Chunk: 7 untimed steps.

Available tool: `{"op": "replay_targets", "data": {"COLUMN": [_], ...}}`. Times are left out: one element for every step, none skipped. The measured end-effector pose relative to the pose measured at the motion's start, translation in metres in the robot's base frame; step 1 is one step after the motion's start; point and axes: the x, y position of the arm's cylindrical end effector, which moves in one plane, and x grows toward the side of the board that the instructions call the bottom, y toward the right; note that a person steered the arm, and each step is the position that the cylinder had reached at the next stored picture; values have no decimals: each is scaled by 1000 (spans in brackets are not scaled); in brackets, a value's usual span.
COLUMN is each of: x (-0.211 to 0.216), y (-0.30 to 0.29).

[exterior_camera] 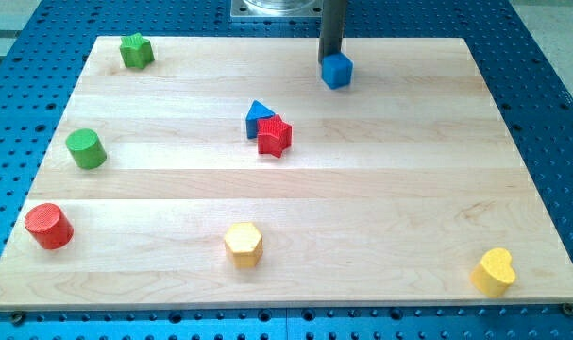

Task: Move the blue cube into the red star

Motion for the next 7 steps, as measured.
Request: {"op": "replay_targets", "data": {"x": [49, 32, 35, 49, 72, 91, 105], "y": [-5, 27, 48, 95, 90, 38, 39]}}
